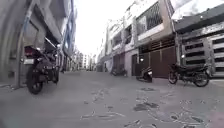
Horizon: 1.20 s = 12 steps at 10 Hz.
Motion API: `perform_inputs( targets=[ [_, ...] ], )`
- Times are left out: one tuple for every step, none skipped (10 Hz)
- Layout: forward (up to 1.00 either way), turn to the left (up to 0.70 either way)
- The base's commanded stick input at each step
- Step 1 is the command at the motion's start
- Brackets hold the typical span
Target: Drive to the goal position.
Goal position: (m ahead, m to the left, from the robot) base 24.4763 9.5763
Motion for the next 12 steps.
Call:
perform_inputs(
  targets=[
    [1.0,0.4],
    [1.0,0.4],
    [1.0,0.4],
    [1.0,0.21],
    [1.0,0.0],
    [1.0,0.0],
    [1.0,0.0],
    [1.0,0.0],
    [1.0,0.0],
    [1.0,0.0],
    [1.0,0.0],
    [1.0,0.0]
  ],
)
